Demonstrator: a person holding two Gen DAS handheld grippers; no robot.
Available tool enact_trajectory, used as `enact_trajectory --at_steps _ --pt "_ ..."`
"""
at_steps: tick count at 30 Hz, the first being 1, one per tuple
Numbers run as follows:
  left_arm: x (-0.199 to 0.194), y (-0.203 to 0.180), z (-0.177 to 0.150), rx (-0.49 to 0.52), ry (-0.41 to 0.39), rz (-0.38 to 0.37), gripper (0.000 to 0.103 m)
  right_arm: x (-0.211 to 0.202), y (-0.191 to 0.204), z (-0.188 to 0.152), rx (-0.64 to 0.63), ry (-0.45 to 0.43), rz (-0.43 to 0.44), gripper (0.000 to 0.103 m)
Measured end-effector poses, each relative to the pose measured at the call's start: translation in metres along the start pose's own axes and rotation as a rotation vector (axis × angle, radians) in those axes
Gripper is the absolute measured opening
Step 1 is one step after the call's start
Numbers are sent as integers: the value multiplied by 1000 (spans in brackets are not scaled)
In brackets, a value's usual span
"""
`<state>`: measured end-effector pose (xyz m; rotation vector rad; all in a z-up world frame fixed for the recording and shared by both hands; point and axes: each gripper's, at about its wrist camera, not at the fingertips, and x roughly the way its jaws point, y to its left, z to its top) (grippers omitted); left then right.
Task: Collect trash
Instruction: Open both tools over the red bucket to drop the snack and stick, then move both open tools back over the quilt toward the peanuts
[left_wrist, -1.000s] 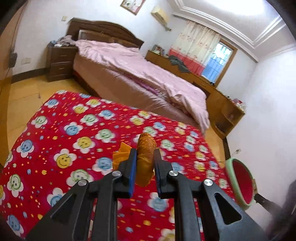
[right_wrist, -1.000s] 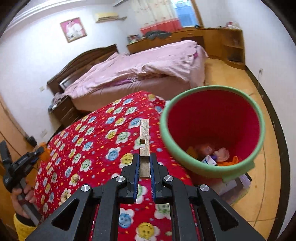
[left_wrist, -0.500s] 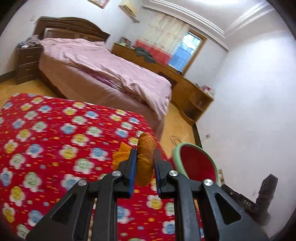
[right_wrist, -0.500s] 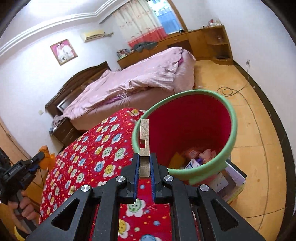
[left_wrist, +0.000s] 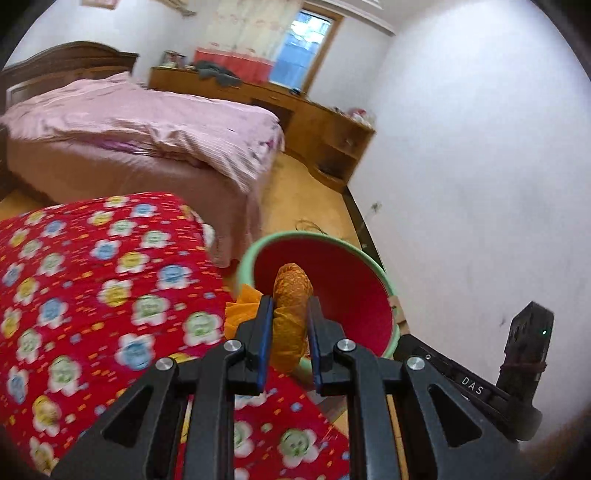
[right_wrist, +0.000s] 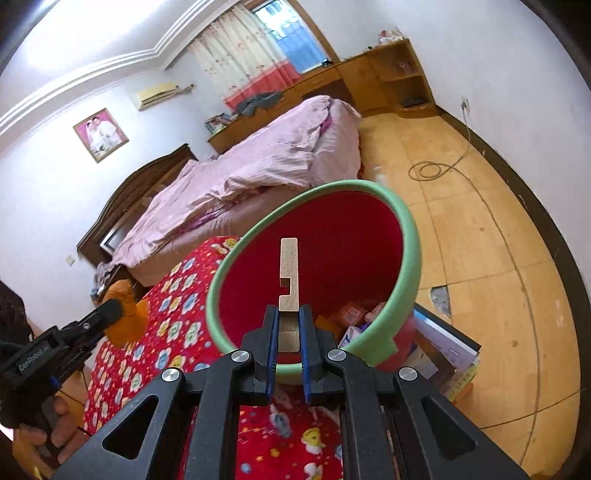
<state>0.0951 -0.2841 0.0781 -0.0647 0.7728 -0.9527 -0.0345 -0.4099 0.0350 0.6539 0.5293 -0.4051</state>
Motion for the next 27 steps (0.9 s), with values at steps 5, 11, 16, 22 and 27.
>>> enact_trajectory --at_steps 5,11,16,22,27 --pt "37 -15 1 49 43 -11 17 8 -9 3 10 3 -11 12" --pt "64 -17 -1 48 97 -26 30 14 -14 6 6 6 -11 13" --pt "70 -13 -3 37 103 -13 48 13 -15 5 7 6 -6 13" --pt "56 -6 -5 16 119 16 48 10 -5 5 -12 50 28 19" --pt "30 8 -9 -21 115 66 48 -1 15 -1 -65 73 83 29"
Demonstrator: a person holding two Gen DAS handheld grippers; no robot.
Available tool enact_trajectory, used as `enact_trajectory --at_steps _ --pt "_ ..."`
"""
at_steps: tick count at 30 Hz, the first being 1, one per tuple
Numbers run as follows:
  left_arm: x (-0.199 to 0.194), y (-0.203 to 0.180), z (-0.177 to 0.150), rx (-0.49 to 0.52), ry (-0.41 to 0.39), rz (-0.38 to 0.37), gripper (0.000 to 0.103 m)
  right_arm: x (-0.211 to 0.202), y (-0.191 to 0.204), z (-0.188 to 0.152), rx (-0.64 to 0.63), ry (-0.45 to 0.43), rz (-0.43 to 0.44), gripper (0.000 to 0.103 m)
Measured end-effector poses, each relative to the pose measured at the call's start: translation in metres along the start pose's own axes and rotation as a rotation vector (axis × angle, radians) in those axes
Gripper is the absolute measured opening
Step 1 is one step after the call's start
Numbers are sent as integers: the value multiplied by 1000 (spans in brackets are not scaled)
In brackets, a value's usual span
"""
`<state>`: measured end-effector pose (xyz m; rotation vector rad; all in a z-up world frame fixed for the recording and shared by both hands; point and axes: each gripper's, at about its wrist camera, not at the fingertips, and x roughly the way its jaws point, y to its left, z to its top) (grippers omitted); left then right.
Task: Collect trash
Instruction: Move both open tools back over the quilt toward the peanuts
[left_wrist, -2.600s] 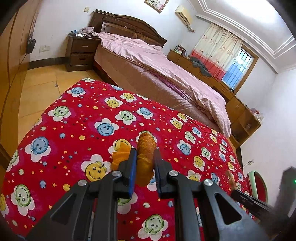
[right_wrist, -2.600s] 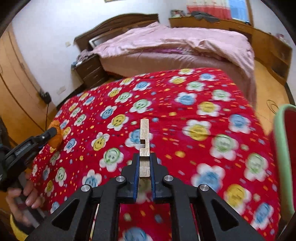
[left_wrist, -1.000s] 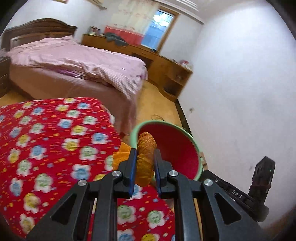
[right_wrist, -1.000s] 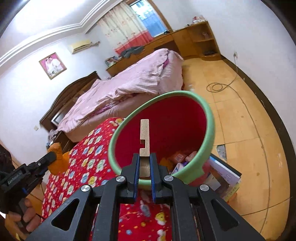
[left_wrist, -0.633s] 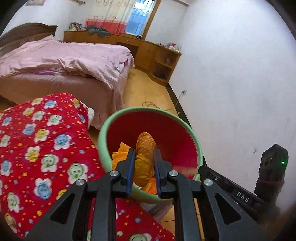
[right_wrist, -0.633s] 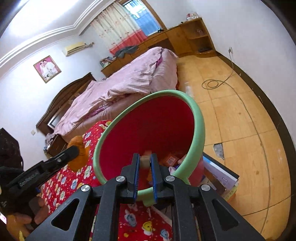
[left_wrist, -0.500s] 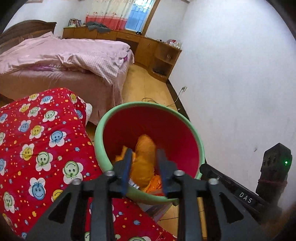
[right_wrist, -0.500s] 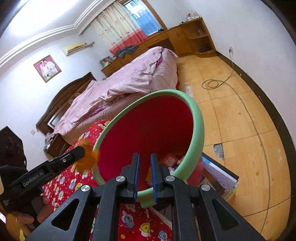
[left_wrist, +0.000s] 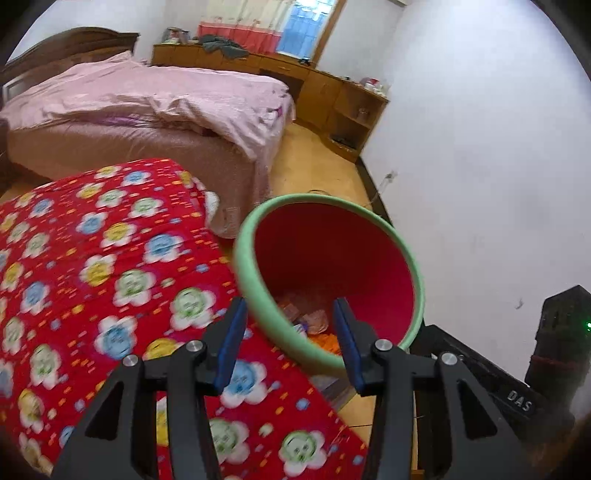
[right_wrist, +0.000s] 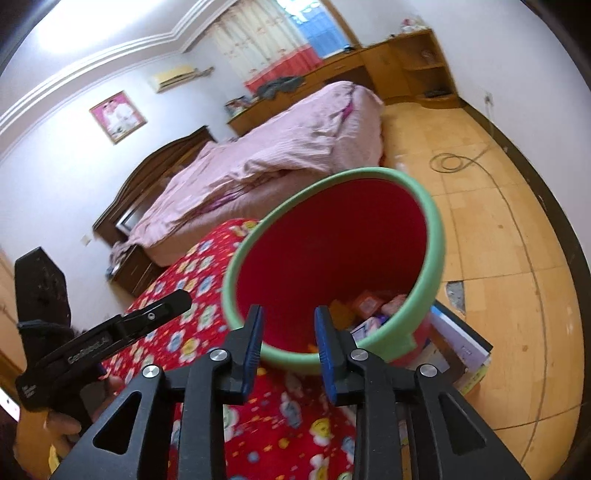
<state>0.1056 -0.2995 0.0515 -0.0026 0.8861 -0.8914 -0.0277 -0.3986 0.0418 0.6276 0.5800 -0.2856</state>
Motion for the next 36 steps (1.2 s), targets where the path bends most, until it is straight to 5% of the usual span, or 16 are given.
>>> enact_trajectory --at_steps 7,21,36 --pt "-56 25 -13 -30 -42 87 48 -13 37 -7 -99 9 44 43" --pt "-161 85 -57 -113 -110 226 48 -23 121 -51 -260 64 135 47" --pt "-228 140 -117 -230 -208 405 48 -33 183 -101 -373 23 175 66"
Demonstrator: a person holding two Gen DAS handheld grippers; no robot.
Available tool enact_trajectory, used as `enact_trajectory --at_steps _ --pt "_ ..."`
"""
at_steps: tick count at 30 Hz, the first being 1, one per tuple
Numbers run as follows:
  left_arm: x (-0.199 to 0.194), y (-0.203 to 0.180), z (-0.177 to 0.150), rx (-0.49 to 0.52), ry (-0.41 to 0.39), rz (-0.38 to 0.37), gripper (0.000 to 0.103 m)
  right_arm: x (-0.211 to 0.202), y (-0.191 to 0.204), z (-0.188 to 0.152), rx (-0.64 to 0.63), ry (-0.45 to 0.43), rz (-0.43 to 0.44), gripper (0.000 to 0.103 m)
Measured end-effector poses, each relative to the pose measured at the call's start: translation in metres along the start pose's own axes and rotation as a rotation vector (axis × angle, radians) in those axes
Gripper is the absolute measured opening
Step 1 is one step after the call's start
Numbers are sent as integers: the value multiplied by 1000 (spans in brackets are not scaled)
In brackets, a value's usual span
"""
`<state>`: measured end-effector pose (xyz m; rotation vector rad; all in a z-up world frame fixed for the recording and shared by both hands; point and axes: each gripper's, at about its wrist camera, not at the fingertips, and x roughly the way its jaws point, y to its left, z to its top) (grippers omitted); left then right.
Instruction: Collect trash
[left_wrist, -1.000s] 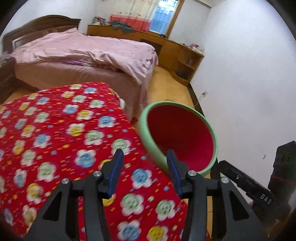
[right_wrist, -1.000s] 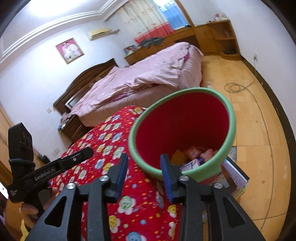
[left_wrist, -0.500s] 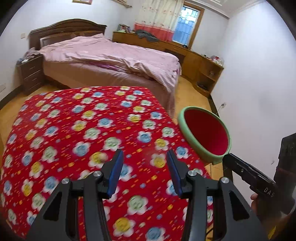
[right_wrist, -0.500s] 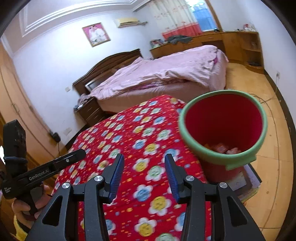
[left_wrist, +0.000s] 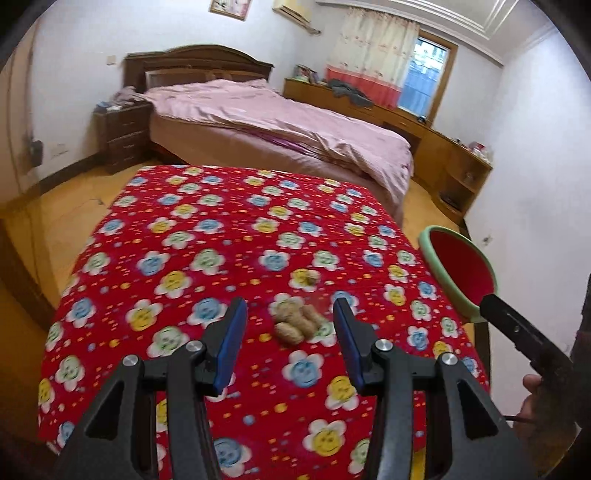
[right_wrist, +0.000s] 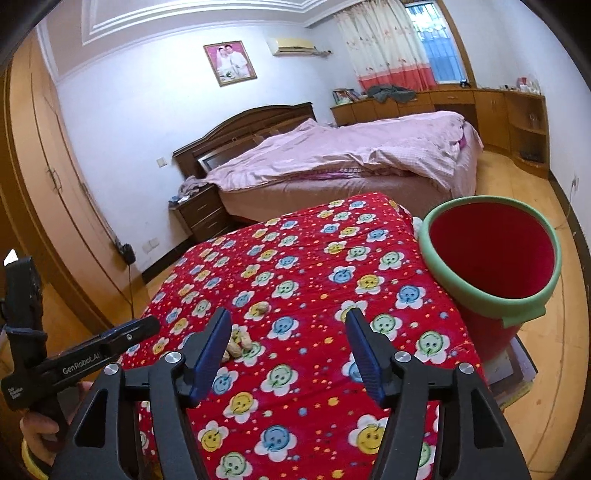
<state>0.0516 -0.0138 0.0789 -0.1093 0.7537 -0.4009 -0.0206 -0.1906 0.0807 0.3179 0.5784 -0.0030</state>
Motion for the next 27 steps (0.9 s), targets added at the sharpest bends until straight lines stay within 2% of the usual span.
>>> enact_trajectory --at_steps 5,12,20,24,27 --pt "-5 8 -15 -9 -41 63 49 0 9 -13 -39 -26 -36 73" --pt "0 12 -31 -17 -60 102 49 0 15 -33 -87 -78 -104 75" --pt "3 15 -40 -32 -85 127 49 3 18 -41 -101 -82 -105 75" --pt "6 14 -42 -16 -86 177 49 4 19 -43 -109 -78 -110 76" --pt "6 16 -42 -22 -93 187 49 4 19 -45 -109 -78 -114 76"
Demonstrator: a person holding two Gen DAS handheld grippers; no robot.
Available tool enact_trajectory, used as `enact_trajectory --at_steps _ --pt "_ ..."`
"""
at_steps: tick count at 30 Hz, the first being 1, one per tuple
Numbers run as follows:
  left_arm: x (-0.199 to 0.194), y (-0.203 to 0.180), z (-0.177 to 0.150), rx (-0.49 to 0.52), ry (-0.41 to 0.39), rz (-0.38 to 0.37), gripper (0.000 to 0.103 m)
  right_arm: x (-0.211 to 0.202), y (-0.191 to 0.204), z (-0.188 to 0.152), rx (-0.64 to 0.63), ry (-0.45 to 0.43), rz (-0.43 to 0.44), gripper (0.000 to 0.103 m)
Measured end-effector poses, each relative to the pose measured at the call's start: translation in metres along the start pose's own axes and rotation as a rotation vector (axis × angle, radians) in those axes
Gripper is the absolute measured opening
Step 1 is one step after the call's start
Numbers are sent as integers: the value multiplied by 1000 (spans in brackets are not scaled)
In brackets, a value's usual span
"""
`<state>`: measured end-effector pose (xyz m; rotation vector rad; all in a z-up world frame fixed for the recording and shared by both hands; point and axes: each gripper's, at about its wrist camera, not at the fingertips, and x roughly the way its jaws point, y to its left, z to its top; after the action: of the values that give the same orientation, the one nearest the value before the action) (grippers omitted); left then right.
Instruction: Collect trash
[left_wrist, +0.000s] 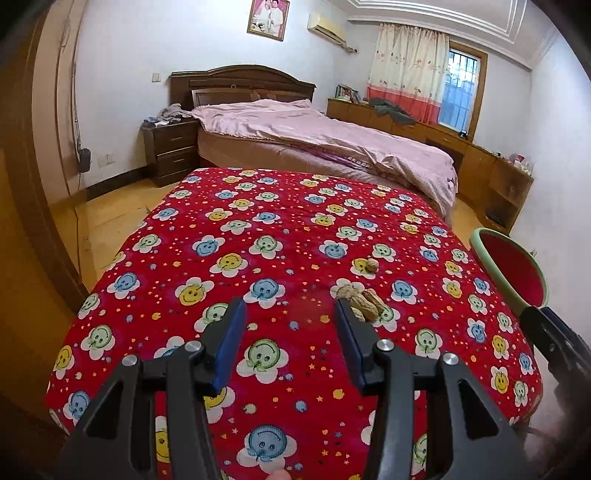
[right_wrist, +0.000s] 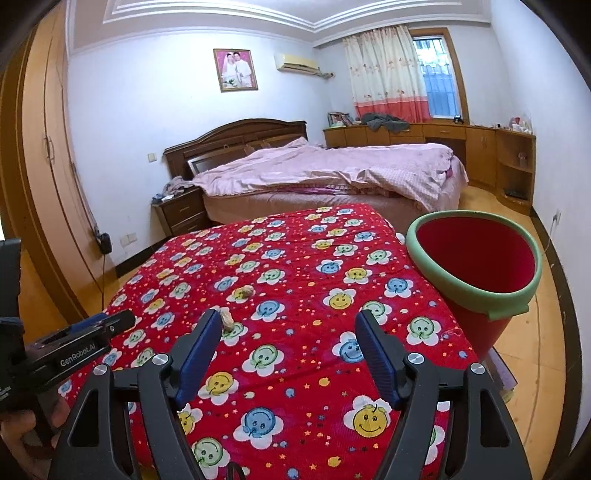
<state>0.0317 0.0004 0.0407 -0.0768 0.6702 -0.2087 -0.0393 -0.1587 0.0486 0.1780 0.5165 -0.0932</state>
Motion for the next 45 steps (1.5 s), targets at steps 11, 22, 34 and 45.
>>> enact_trajectory --at_steps 11,22,34,45 --pt "0 -4 -5 13 -2 29 49 1 -4 -4 22 8 1 76" --pt "-3 -6 -5 19 -12 33 49 0 -5 -5 31 11 7 76" --pt "-3 -2 -5 5 -11 39 49 0 -6 -5 41 20 7 76" --pt "-3 -1 -5 4 -18 47 49 0 -6 -5 40 22 7 76"
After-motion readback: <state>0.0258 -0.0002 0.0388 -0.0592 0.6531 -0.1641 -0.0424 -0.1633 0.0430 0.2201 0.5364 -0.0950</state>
